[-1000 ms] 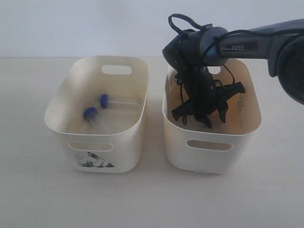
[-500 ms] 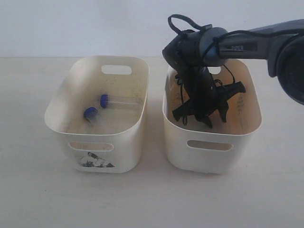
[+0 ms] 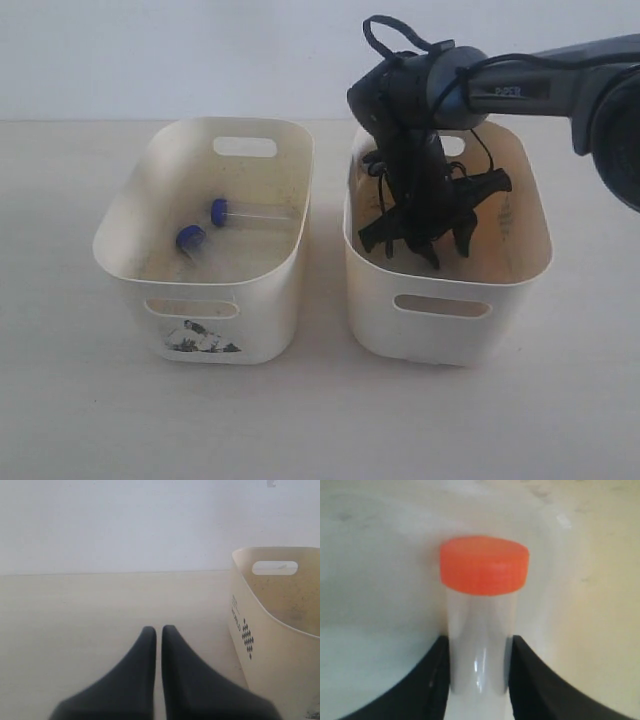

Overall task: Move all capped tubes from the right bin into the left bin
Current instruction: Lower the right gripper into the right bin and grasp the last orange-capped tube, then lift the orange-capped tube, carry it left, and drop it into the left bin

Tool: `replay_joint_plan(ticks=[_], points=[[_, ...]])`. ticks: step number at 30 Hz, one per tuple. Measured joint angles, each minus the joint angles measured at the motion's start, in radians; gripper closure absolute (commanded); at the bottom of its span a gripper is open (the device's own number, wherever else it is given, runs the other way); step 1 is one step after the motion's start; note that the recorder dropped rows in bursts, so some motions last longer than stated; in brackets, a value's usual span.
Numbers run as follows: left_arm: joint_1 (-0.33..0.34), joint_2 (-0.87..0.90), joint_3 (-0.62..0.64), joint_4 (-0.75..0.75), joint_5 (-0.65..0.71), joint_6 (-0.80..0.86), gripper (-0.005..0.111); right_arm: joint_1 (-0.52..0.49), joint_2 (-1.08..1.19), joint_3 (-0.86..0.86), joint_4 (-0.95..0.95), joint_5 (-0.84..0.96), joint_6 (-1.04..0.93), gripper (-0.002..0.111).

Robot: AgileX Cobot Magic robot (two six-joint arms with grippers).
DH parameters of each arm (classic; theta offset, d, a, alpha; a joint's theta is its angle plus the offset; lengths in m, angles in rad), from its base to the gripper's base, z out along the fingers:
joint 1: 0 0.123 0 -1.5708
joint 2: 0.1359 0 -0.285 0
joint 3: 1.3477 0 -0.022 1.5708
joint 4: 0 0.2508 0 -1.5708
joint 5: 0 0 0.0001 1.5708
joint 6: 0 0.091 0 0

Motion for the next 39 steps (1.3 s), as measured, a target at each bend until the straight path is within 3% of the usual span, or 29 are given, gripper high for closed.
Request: replay_joint_plan(ticks=[14, 17, 21, 23, 27, 28, 29, 30, 32, 39], points=[[0.000, 0.000, 0.000, 0.000, 0.000, 0.000, 0.102, 0.031, -0.433, 0.002, 0.148, -0.040, -0.099, 0.108], [0.000, 0.000, 0.000, 0.000, 0.000, 0.000, 0.102, 0.031, -0.510, 0.002, 0.324, -0.041, -0.184, 0.108], [0.000, 0.000, 0.000, 0.000, 0.000, 0.000, 0.102, 0.036, -0.546, 0.002, 0.748, -0.132, -0.414, 0.106], [0.000, 0.000, 0.000, 0.000, 0.000, 0.000, 0.102, 0.059, -0.546, 0.002, 0.875, -0.207, -0.555, 0.096], [0.000, 0.000, 0.000, 0.000, 0.000, 0.000, 0.102, 0.120, -0.525, 0.002, 0.917, -0.333, -0.694, 0.060], [0.000, 0.000, 0.000, 0.000, 0.000, 0.000, 0.102, 0.130, -0.516, 0.002, 0.915, -0.353, -0.708, 0.056], [0.000, 0.000, 0.000, 0.000, 0.000, 0.000, 0.102, 0.139, -0.500, 0.002, 0.913, -0.377, -0.715, 0.061], [0.000, 0.000, 0.000, 0.000, 0.000, 0.000, 0.102, 0.144, -0.489, 0.002, 0.909, -0.387, -0.711, 0.074], [0.000, 0.000, 0.000, 0.000, 0.000, 0.000, 0.102, 0.146, -0.470, 0.004, 0.882, -0.394, -0.638, 0.108], [0.000, 0.000, 0.000, 0.000, 0.000, 0.000, 0.102, 0.106, -0.563, 0.004, 0.679, -0.269, -0.541, 0.106]])
